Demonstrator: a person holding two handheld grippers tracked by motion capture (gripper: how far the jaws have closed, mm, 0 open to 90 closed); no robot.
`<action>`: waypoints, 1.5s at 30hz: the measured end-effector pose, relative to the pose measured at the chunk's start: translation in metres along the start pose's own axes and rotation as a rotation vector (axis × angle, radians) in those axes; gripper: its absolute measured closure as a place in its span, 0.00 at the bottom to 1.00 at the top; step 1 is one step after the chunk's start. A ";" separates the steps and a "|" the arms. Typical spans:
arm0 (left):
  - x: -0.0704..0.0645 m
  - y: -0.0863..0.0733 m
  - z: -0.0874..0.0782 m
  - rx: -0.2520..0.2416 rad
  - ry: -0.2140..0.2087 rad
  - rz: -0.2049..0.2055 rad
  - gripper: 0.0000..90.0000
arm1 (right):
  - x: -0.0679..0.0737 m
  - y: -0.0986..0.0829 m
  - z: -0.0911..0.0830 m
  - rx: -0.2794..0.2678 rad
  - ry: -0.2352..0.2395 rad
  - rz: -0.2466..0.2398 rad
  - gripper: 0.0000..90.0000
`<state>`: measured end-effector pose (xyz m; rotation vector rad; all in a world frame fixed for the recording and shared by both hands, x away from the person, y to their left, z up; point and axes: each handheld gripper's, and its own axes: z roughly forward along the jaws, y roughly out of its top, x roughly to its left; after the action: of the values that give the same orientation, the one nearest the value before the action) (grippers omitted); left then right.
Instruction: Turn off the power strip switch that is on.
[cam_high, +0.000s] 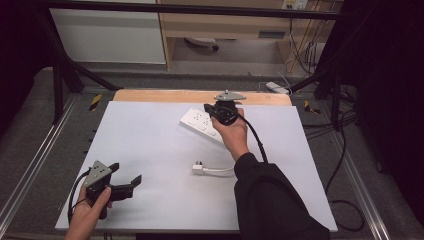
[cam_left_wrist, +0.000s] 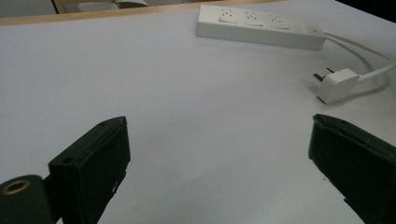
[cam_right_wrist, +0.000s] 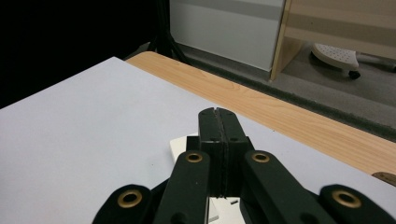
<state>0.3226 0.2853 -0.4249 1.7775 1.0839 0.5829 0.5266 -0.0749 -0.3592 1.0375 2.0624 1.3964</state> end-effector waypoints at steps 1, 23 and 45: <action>0.000 0.000 0.000 0.000 0.000 0.000 0.06 | 0.000 -0.001 0.001 0.003 0.000 0.001 1.00; -0.001 -0.001 0.002 0.023 0.000 0.011 0.06 | -0.001 -0.010 0.016 0.026 -0.005 0.031 1.00; -0.001 -0.002 0.004 0.043 -0.010 0.018 0.06 | -0.002 -0.023 0.036 0.073 -0.014 0.048 1.00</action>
<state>0.3245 0.2824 -0.4285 1.8271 1.0815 0.5652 0.5450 -0.0599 -0.3943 1.1305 2.1054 1.3415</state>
